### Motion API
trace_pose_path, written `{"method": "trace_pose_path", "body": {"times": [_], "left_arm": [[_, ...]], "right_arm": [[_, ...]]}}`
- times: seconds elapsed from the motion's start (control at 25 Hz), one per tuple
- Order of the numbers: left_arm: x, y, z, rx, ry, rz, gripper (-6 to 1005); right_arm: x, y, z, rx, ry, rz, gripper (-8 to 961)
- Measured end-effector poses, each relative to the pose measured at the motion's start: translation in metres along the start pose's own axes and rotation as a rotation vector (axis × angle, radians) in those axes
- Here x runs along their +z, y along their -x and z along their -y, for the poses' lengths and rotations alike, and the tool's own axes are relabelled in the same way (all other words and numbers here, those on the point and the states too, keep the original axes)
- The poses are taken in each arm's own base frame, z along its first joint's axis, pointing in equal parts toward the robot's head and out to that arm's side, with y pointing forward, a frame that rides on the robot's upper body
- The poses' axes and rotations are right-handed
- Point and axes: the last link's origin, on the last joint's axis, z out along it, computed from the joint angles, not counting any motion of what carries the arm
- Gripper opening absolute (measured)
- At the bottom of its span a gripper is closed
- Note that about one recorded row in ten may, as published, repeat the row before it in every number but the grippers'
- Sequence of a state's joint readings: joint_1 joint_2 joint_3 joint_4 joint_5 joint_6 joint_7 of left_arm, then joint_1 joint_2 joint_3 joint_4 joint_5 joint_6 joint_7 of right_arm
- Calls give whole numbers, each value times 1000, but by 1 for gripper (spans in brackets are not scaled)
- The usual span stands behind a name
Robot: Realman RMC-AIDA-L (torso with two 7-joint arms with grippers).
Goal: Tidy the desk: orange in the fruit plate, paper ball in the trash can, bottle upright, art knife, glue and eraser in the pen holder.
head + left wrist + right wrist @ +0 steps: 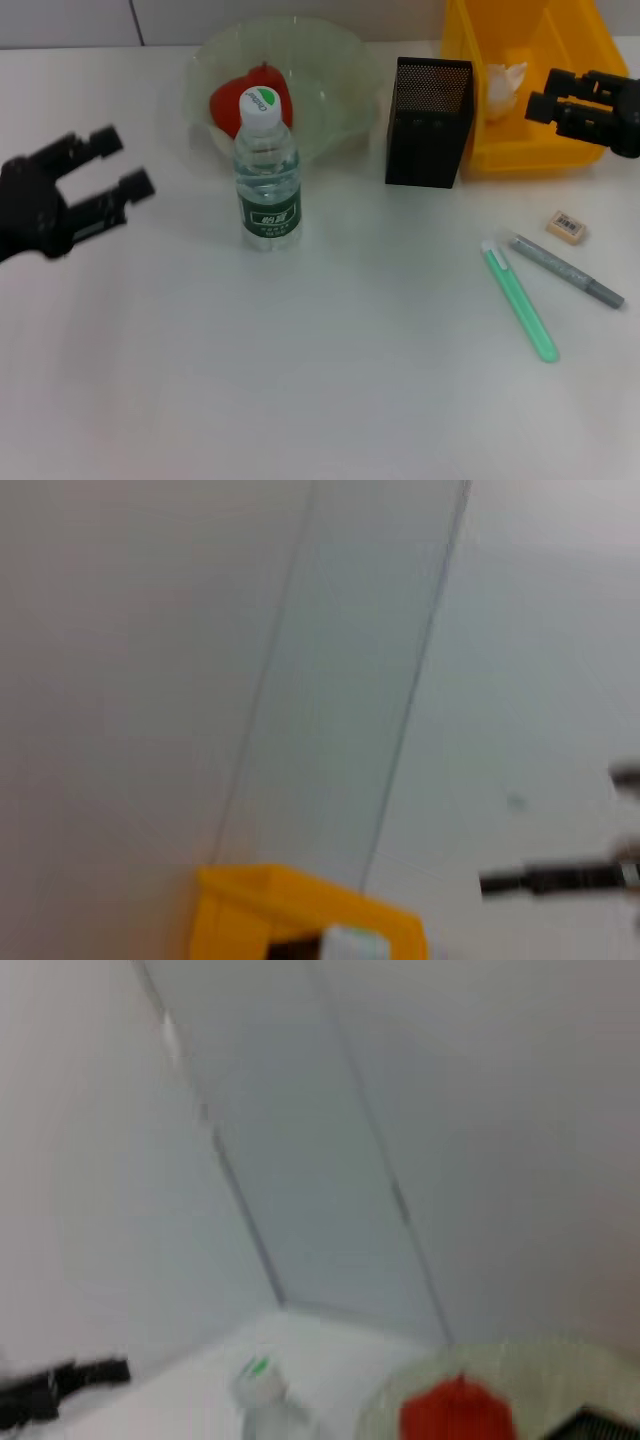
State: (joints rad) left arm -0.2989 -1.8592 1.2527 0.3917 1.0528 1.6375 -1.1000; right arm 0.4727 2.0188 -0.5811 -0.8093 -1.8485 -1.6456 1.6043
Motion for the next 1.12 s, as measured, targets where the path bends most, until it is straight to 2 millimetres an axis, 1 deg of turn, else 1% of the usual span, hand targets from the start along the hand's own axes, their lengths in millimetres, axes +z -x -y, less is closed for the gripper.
{"method": "trace_pose_path", "body": {"times": [0.04,0.08,0.12,0.16,0.2,0.28,0.32,0.36,0.4,0.44,0.48,0.52,0.56,0.6,0.64,0.68,0.76,0.8,0.84,0.88,0.96,1.0,1.04,1.12], "left_arm": [[-7,3,-2,15,21,61,773],[-7,3,-2,15,21,61,773],[-10,5,-3,20,29,90,773],[-13,9,-4,21,43,138,772],[-13,9,-4,21,43,138,772],[-16,13,-4,16,50,175,772],[-17,15,-5,10,51,187,772],[-18,17,-5,1,50,207,772],[-18,17,-5,1,50,207,772],[-18,18,-4,-2,47,212,772],[-19,18,-4,-3,40,213,772],[-19,18,-3,-5,35,213,772],[-21,18,-2,-5,21,209,772],[-21,18,-2,-5,21,209,772],[-22,18,-2,-6,18,208,772],[-22,18,-2,-6,17,209,772],[-22,20,-1,-7,8,217,772],[-22,20,-1,-7,8,217,772],[-22,21,0,-8,5,223,772],[-21,22,0,-8,3,227,772],[-17,24,2,-7,-7,236,772],[-17,24,2,-7,-7,236,772],[-17,25,2,-7,-10,238,772],[-16,25,3,-6,-17,241,772]], "right_arm": [[0,19,-4,-3,14,-109,633],[0,19,-4,-3,14,-109,633],[1,29,-6,1,13,-177,633],[4,44,-11,-2,-10,-302,633],[4,44,-11,-2,-10,-302,633],[9,60,-18,-5,-66,-462,633],[12,65,-21,-8,-92,-527,633],[22,72,-28,-29,-156,-653,633],[22,72,-28,-29,-156,-653,632],[35,73,-35,-44,-204,-766,632],[35,73,-35,-44,-204,-766,632],[41,70,-38,-45,-226,-821,632],[51,63,-43,-49,-280,-929,632],[51,63,-43,-49,-280,-929,632],[60,56,-47,-62,-311,-1005,632],[60,56,-47,-62,-311,-1005,632],[70,45,-51,-58,-337,-1061,632],[70,45,-51,-58,-337,-1061,632],[77,38,-51,-37,-356,-1071,632],[77,38,-51,-37,-356,-1071,632],[85,27,-48,4,-387,-1080,632],[85,27,-48,4,-387,-1080,632],[91,21,-47,16,-403,-1081,633],[93,18,-47,19,-410,-1079,633]]}}
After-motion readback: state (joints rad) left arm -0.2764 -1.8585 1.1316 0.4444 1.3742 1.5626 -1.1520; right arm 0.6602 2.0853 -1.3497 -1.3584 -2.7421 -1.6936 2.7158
